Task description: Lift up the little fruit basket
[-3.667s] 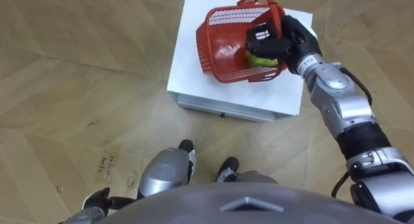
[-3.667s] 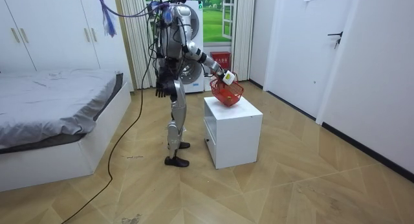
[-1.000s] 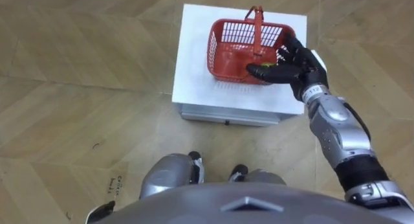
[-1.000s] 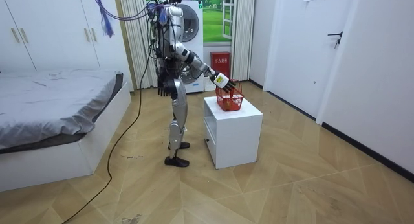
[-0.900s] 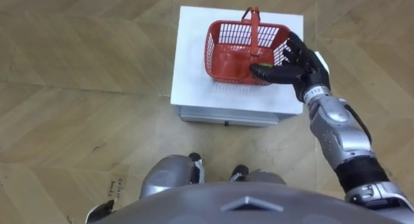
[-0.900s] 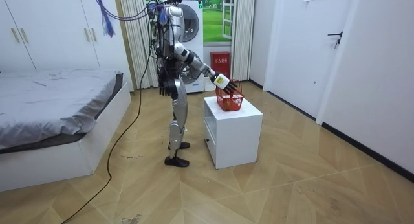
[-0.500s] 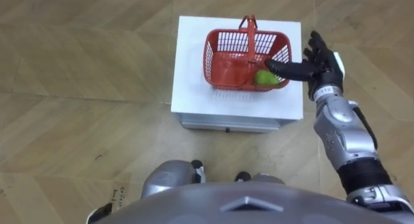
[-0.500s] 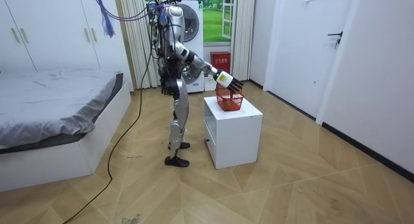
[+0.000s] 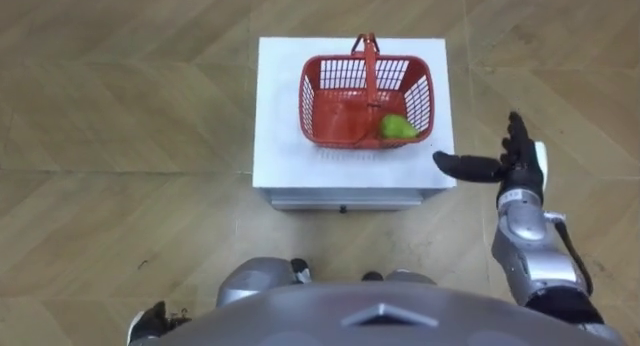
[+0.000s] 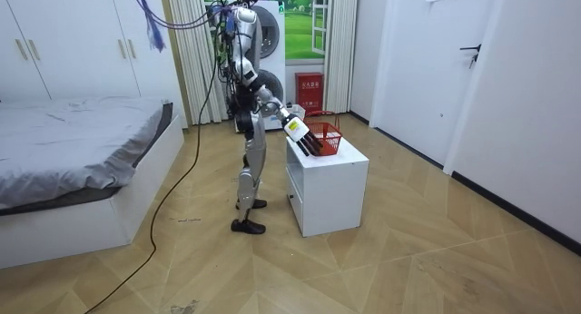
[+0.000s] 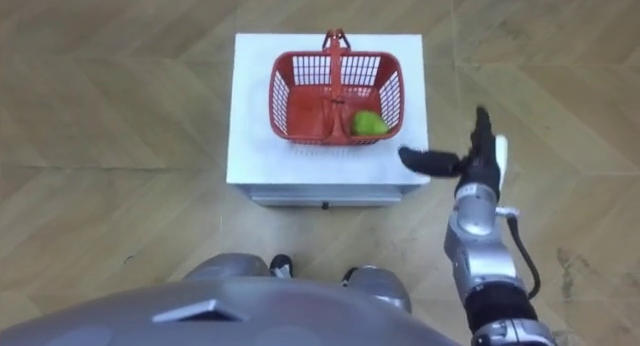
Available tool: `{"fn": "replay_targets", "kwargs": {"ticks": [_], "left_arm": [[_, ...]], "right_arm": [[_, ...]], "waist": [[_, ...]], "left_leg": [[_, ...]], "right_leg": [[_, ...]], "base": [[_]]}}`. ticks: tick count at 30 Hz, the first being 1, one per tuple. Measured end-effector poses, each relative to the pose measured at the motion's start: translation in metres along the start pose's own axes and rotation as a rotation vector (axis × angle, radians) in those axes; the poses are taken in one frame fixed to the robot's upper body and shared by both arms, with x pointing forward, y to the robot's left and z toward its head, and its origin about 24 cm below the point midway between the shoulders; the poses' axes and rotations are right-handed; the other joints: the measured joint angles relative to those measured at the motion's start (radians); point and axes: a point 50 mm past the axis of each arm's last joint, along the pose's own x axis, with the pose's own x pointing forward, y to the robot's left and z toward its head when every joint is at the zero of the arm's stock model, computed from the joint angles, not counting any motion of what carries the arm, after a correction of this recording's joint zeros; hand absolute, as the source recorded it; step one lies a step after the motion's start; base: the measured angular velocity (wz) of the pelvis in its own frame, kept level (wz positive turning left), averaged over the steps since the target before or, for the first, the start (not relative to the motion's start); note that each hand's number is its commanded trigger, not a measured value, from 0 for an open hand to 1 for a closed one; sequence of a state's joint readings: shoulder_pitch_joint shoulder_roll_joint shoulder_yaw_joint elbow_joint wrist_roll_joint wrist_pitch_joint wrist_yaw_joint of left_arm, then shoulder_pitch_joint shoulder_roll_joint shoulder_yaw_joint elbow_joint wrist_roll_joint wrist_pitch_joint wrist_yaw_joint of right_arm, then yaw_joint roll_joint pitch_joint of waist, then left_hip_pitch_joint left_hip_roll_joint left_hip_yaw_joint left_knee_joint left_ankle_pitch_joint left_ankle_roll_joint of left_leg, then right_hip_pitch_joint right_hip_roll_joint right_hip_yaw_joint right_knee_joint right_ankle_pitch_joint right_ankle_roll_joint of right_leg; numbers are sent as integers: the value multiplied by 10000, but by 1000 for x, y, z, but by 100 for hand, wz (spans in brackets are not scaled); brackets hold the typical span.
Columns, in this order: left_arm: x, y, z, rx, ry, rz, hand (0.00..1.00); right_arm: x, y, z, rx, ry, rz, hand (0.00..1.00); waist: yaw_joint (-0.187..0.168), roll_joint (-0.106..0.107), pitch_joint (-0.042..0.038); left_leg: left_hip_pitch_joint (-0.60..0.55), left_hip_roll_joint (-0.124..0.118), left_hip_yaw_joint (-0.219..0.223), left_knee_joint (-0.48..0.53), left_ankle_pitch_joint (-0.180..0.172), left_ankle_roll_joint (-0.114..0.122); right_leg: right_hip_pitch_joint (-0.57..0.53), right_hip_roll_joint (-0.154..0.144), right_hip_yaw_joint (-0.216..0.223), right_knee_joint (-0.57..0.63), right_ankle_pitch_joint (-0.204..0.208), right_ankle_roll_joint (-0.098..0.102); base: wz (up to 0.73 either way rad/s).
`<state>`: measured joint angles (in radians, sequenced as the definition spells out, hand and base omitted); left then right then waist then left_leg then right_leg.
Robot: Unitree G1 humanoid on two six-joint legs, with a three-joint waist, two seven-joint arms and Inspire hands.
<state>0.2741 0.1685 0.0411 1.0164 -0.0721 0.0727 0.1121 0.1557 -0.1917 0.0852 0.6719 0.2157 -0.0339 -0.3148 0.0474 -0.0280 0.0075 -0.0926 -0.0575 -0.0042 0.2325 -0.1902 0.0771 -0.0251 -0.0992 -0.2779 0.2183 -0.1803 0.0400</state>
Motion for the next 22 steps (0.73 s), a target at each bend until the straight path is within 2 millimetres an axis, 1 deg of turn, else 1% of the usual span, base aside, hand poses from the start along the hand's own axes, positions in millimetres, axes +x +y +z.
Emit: {"fn": "replay_targets", "kwargs": {"ticks": [1, 5, 6, 7, 8, 9, 11, 14, 17, 18, 20, 22], "left_arm": [[0, 0, 4, -107, -139, 48, 0], [0, -3, 24, -378, -1205, 234, 0], [0, -4, 26, -455, -1273, 217, 0], [0, -7, 27, -632, -1291, 175, 0], [0, -11, 28, -729, -1303, 139, 0], [-1, -12, 28, -804, -1311, 117, 0], [-1, -16, 25, -837, -1246, 36, 0], [-1, -16, 20, -866, -1079, -47, 0], [0, -18, 18, -813, -897, -310, 0], [0, -18, 18, -806, -877, -342, 0], [0, -17, 17, -868, -840, -428, 0], [0, -16, 15, -873, -740, -472, 0]], "right_arm": [[0, -1, -4, 1, 185, -40, 0], [-8, -11, -41, -312, 1530, -351, 0], [-10, -13, -46, -362, 1720, -370, 0], [-14, -16, -59, -500, 2196, -387, 0], [-19, -19, -70, -521, 2607, -411, 0], [-22, -21, -76, -539, 2817, -406, 0], [-31, -23, -94, -629, 3507, -301, 0], [-39, -23, -110, -501, 4317, -110, 0], [-43, -23, -121, -671, 5011, 281, 0], [-43, -22, -122, -675, 5081, 360, 0], [-42, -21, -123, -696, 5275, 555, 0], [-42, -21, -124, -656, 5437, 667, 0]], "waist": [[-81, 2, -2], [-292, -33, -15], [-330, -34, -14], [-415, -5, -33], [-419, 18, -44], [-414, 7, -59], [-402, 11, -69], [-431, 1, -66], [-438, -9, -57], [-438, -17, -52], [-442, -84, -11], [-436, -92, 1]], "left_leg": [[43, -3, -12, -19, -1, 2], [469, -10, 10, -341, -6, 6], [532, -10, 11, -342, -5, 6], [628, -15, 5, -377, -5, 6], [727, -17, 8, -498, -5, 7], [754, -17, 12, -545, -5, 7], [797, -12, 34, -624, -4, 5], [913, 26, 35, -637, -5, -3], [1008, 38, 8, -665, -14, -16], [1012, 39, 7, -667, -14, -17], [1021, 33, -27, -664, -14, -17], [1044, 19, -63, -665, -14, -17]], "right_leg": [[61, 1, -12, -20, 0, 1], [388, 21, -3, -168, 4, 14], [432, 24, 1, -177, 2, 18], [512, 23, 4, -186, -12, 41], [587, 29, 31, -220, -15, 46], [606, 31, 44, -246, -16, 47], [617, 55, 88, -322, -22, 57], [700, 95, 102, -342, -30, 69], [818, 105, 39, -370, -30, 69], [824, 107, 38, -371, -30, 69], [862, 108, 17, -385, -30, 69], [917, 108, 7, -433, -30, 69]], "base": [[-3], [-7], [0], [0], [0], [-5], [-6], [-2], [3], [0], [4], [5]]}}
